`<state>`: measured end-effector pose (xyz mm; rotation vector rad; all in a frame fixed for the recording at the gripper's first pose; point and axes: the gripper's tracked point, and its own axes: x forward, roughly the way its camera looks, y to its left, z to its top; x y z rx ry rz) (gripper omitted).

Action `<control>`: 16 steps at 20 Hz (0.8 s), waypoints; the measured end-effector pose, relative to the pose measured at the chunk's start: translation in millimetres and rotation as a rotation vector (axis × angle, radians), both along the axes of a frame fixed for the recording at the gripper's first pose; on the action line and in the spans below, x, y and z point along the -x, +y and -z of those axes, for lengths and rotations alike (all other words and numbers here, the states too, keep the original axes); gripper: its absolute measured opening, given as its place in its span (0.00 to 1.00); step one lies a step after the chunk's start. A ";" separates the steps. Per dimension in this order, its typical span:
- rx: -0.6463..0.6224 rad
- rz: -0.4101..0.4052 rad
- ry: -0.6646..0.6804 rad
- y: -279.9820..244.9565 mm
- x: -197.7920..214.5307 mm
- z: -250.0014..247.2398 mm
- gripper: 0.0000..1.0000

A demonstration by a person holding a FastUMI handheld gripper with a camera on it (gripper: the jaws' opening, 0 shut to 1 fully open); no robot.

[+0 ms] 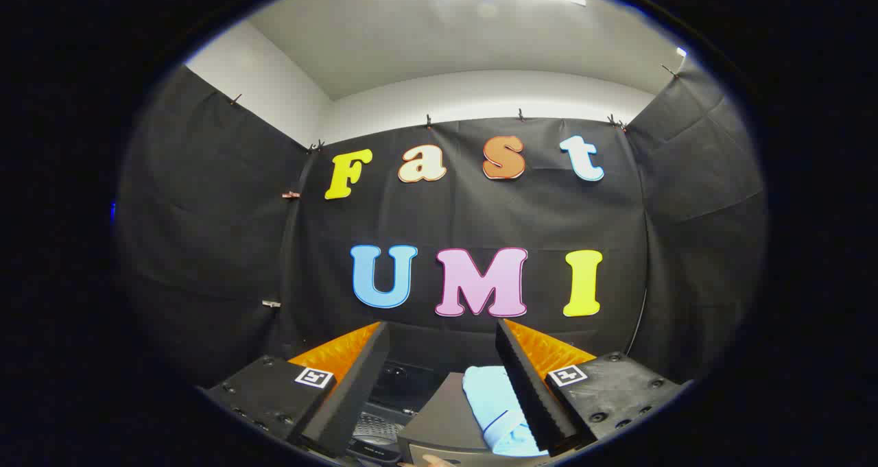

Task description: Put the clothes into the washing machine and then close the washing machine lid.

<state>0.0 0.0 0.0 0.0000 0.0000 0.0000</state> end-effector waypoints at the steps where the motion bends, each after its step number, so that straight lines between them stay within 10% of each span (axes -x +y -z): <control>1: -0.002 -0.002 -0.003 1.2 0.5 -0.4 0.98; 16: -0.017 0.004 -0.002 0.5 3.3 -0.2 0.98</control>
